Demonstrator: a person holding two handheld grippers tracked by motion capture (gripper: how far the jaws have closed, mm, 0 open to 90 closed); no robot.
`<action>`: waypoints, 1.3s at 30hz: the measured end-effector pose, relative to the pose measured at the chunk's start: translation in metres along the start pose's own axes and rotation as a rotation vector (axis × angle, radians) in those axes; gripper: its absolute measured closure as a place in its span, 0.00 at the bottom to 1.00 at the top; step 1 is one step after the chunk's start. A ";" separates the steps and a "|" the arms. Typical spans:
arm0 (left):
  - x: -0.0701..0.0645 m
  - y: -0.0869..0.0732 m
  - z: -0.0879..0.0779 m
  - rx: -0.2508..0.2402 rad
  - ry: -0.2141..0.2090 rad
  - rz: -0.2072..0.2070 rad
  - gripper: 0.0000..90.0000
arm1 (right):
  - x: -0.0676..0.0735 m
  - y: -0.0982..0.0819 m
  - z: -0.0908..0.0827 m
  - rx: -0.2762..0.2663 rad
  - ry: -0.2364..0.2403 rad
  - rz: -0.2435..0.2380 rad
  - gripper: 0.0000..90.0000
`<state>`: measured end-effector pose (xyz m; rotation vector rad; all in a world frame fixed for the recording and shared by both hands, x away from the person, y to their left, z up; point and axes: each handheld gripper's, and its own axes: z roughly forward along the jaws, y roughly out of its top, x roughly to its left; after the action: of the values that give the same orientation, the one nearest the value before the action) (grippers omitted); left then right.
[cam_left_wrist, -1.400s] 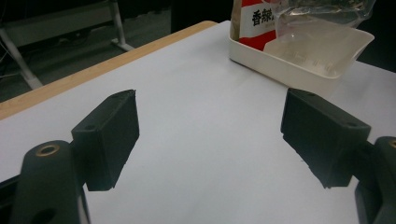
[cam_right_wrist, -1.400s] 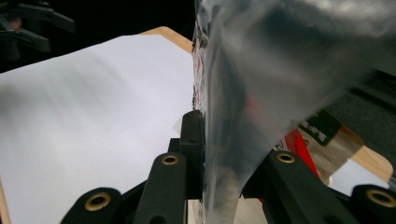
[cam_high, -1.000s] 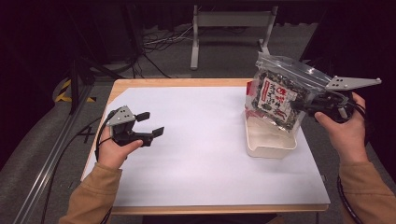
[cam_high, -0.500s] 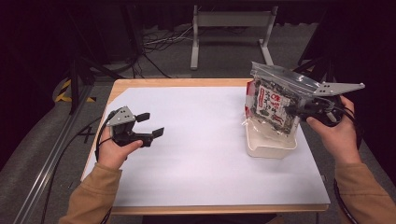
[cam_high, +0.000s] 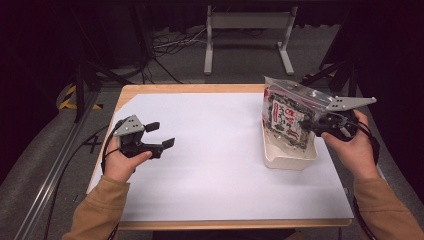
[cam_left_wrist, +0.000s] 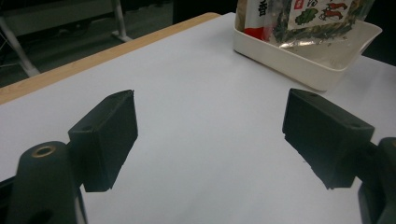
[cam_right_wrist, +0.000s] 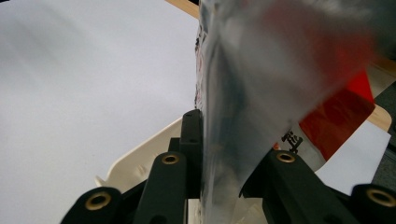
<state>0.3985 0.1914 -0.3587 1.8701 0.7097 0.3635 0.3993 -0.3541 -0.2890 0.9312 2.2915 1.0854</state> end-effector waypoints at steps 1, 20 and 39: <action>0.000 0.000 0.000 0.001 0.003 0.003 0.21 | -0.001 -0.003 0.002 -0.003 0.005 0.002 0.83; -0.001 -0.001 0.004 0.010 -0.013 0.003 0.21 | -0.006 -0.046 0.013 -0.095 0.029 0.117 0.83; -0.001 -0.008 -0.001 0.020 -0.012 -0.014 0.20 | -0.013 -0.041 0.005 -0.131 -0.001 0.153 0.41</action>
<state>0.3947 0.1938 -0.3654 1.8839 0.7201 0.3369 0.3956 -0.3803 -0.3233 1.0667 2.1478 1.2813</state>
